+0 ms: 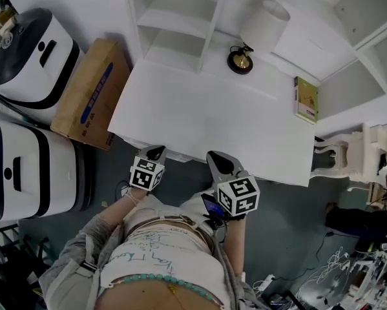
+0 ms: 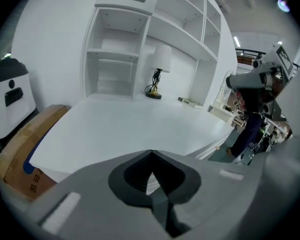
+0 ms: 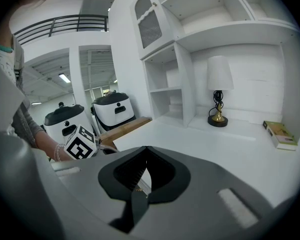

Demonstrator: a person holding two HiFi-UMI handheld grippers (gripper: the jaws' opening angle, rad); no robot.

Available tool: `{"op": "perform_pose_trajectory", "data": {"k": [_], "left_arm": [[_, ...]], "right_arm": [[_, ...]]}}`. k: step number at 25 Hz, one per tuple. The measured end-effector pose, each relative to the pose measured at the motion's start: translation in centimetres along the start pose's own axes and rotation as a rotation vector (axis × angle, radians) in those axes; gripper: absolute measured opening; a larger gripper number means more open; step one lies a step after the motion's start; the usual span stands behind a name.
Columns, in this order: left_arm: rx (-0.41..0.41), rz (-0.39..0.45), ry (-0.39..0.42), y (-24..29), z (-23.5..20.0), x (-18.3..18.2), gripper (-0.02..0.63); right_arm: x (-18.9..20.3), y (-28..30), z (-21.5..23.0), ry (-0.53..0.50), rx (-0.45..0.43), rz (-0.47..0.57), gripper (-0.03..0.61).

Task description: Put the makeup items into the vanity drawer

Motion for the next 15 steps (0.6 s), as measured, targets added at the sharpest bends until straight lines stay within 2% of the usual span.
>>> {"op": "perform_pose_trajectory", "data": {"k": [15], "left_arm": [[0.060,0.089,0.019,-1.8,3.2,-4.0,0.000]], "right_arm": [[-1.5,0.3,-1.4,0.003,-0.020,0.052,0.029]]}}
Point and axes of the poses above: the fingertips, and each gripper's own axes: y forward along the fingers, z to its right, x out of its underside, the point moved 5 cm from there along -y, backward along the fingers, and after that the axes turned 2 degrees about -y, right-handed, at the moved point
